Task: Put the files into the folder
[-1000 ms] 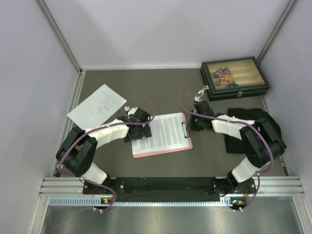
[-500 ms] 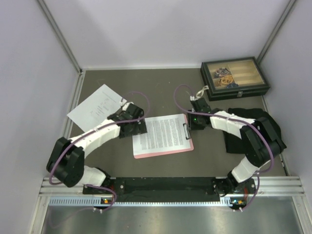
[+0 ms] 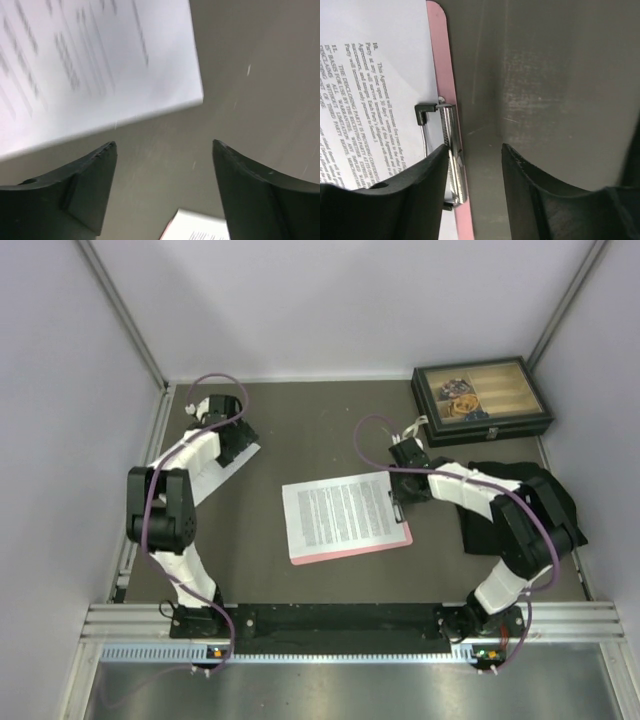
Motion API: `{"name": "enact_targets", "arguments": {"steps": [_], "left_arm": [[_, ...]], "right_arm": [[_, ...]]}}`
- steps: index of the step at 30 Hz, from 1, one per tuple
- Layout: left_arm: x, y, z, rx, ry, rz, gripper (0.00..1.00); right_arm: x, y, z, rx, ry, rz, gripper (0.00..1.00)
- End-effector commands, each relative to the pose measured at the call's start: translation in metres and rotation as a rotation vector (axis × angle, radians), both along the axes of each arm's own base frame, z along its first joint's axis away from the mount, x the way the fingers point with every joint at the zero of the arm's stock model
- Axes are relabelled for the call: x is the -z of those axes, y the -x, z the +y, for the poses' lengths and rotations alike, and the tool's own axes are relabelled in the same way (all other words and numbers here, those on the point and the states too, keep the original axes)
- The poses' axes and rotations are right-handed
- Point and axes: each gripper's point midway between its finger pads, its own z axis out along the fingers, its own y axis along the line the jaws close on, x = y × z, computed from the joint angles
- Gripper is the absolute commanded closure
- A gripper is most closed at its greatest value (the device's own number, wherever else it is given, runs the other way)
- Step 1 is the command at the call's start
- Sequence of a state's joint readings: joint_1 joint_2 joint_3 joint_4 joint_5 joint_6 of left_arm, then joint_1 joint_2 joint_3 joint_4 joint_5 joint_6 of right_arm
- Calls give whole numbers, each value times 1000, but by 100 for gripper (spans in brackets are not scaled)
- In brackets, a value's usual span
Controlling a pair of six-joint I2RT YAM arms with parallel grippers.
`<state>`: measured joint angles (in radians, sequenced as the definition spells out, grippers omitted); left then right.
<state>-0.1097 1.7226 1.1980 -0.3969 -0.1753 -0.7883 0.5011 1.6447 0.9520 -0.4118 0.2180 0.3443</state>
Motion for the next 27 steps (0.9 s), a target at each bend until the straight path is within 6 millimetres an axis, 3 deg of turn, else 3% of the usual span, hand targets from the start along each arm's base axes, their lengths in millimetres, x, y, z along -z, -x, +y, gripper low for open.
{"name": "enact_targets", "arguments": {"steps": [1,2,3,5,6,7,8,9,11,12,13,16,17,18,19,20,21,26,27], "left_arm": [[-7,-71,40,-82,-16,-79,23],[-16,-85,46,-92,-16,-93,24],[3,-91,56,-103,7,-64,28],[1,-114,59,-76,38,-114,28],[22,-119,64,-77,56,-83,30],[29,-123,67,-84,71,-65,31],[21,-138,69,-79,85,-87,32],[46,-137,73,-83,104,-27,33],[53,-137,66,-61,162,29,34],[65,-134,66,-67,170,65,34],[68,-130,63,-69,186,81,34],[79,-111,53,-80,235,119,35],[94,-97,45,-72,271,148,35],[88,-93,44,-69,280,132,35],[91,-87,42,-76,291,142,35],[102,-71,37,-74,298,181,35],[98,-66,36,-68,296,180,35],[117,-19,24,-45,311,257,35],[111,-20,22,-30,321,231,35]], "right_arm": [[-45,-20,3,-29,-3,-121,49],[-53,-26,14,-53,-41,-140,43],[-56,-34,24,-70,-71,-151,40],[-76,-52,53,-123,-156,-181,32],[-78,-59,63,-139,-176,-181,30],[-86,-73,86,-184,-228,-181,29],[-86,-80,98,-207,-251,-173,26],[-90,-87,111,-231,-280,-177,24],[-96,-106,146,-296,-369,-187,20],[-112,-119,160,-315,-412,-224,18],[-103,-125,178,-343,-468,-210,17],[-114,-143,213,-386,-578,-246,13],[-99,-148,230,-400,-602,-240,11],[-115,-160,243,-417,-639,-283,11],[-116,-161,256,-424,-682,-274,10],[-93,-161,274,-436,-699,-245,10],[-110,-169,289,-453,-737,-281,10],[-96,-171,337,-412,-825,-231,12],[-90,-166,347,-413,-841,-213,13]]}}
